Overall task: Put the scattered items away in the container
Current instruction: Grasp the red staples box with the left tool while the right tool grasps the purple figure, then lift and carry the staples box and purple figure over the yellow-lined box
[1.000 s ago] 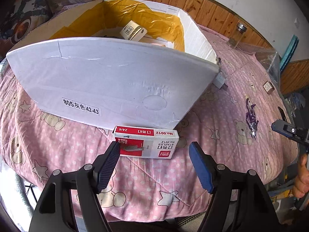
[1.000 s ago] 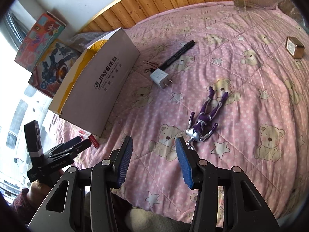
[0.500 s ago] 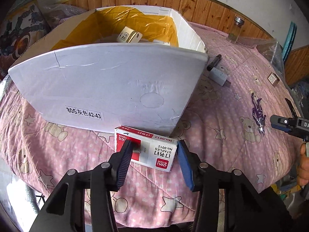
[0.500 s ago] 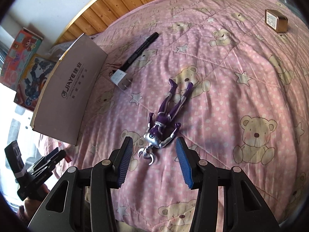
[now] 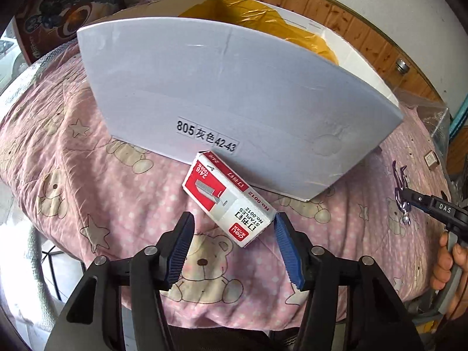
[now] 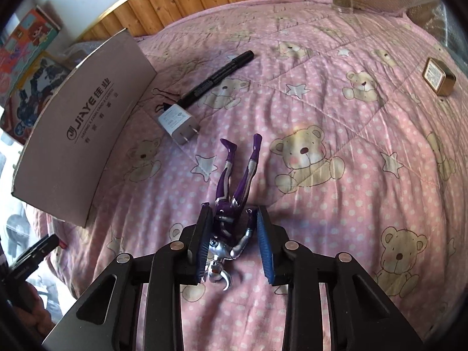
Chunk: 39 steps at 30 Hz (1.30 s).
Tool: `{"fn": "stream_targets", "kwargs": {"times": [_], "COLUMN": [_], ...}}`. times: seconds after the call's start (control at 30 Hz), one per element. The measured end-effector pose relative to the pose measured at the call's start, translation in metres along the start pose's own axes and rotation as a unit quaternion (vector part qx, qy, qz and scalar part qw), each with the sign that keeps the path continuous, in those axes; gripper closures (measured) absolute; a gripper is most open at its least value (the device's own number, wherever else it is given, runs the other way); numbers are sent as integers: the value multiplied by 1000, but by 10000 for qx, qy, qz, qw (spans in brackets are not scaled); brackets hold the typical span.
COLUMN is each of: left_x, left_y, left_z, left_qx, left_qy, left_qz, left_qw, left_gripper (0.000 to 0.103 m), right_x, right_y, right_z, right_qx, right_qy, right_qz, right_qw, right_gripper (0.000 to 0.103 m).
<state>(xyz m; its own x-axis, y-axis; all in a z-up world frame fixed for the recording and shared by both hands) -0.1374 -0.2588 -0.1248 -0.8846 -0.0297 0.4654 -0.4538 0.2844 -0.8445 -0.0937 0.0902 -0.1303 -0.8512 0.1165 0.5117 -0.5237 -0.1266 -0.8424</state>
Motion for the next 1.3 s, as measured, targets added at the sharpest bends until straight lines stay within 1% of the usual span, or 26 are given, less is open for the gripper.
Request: {"fn": "stream_targets", "kwargs": {"times": [0.1, 0.13, 0.2, 0.27, 0.3, 0.37, 0.43, 0.5, 0.53, 0.57, 0.6, 0.67, 0.7, 0.73, 0.77, 0.83, 0.9, 0.97, 1.1, 1.2, 1.27, 1.3], "left_x": [1, 1, 3, 8, 10, 14, 17, 18, 19, 22, 25, 30, 32, 32, 32, 32, 32, 31, 26, 29, 32, 32], "left_y": [4, 6, 9, 10, 9, 7, 7, 12, 14, 15, 17, 21, 23, 27, 31, 29, 26, 20, 2, -13, -22, -22], "left_z": [7, 8, 7, 9, 10, 15, 24, 35, 39, 40, 38, 31, 26, 22, 18, 13, 9, 2, -18, -20, -12, -15], "left_qx": [77, 69, 23, -174, -367, -728, -964, -1274, -1392, -1432, -1411, -1312, -1306, -1319, -1279, -1261, -1342, -1377, -1343, -1402, -1460, -1473], "left_qy": [-154, -186, -244, -509, -705, -1025, -1381, -1870, -2056, -2133, -2131, -2027, -1961, -1876, -1795, -1700, -1610, -1441, -907, -656, -596, -572], "left_qz": [41, 49, 42, 46, 68, 97, 110, 197, 187, 141, 133, 98, 94, 158, 216, 167, 183, 163, 52, -36, -57, -76], "left_qw": [9998, 9998, 9997, 9985, 9968, 9920, 9857, 9739, 9685, 9663, 9667, 9704, 9718, 9732, 9752, 9772, 9776, 9798, 9868, 9879, 9875, 9874], "left_gripper": [37, 36, 36, 36, 36, 31, 29, 28, 28, 28, 28, 27, 30, 52, 53, 55, 58, 61, 62, 62, 62, 62], "right_x": [1, 1, 1, 2, 3, 4, 5, 6, 7, 8, 9, 11, 12, 12, 11, 9, 7, 8, 13, 16, 16, 17], "right_y": [2, 4, 11, 15, 16, 17, 17, 19, 19, 20, 22, 24, 24, 23, 21, 16, 9, 0, -16, -25, -31, -33], "right_z": [12, 14, 15, 15, 15, 15, 14, 15, 16, 17, 18, 19, 19, 18, 17, 16, 18, 22, 31, 40, 46, 47], "right_qx": [-58, -32, 6, 49, 74, 120, 158, 135, 96, 33, -35, -70, -70, -48, 7, 120, 165, 194, 267, 353, 417, 458], "right_qy": [-210, -213, -154, -104, -100, -63, -15, -50, -90, -145, -206, -269, -271, -235, -162, 3, 69, 74, 29, -21, -53, -54], "right_qz": [-3, 16, 104, 84, 84, 80, 58, 43, 46, 60, 64, 39, 32, 27, 26, 17, -35, -112, -270, -355, -408, -433], "right_qw": [9998, 9998, 9998, 9999, 9999, 9999, 9999, 9999, 9999, 9999, 9998, 9996, 9996, 9997, 9999, 9999, 9998, 9997, 9993, 9987, 9983, 9980], "right_gripper": [72, 69, 68, 63, 62, 61, 61, 61, 62, 67, 69, 70, 70, 70, 71, 71, 71, 71, 71, 71, 71, 71]}}
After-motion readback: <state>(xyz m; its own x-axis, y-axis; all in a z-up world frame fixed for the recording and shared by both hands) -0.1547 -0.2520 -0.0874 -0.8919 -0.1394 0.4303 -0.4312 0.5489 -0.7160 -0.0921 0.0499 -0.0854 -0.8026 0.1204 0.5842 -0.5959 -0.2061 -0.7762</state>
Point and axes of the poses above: each gripper's, at about its wrist camera, not at the fingertips, and y roughly the way its jaws point, z to its left, x to its top, the point moved 5 cm from there along y, roughly the way its jaws point, and after that the axes turned 8 degrees about -y, right-handed, at the moved point
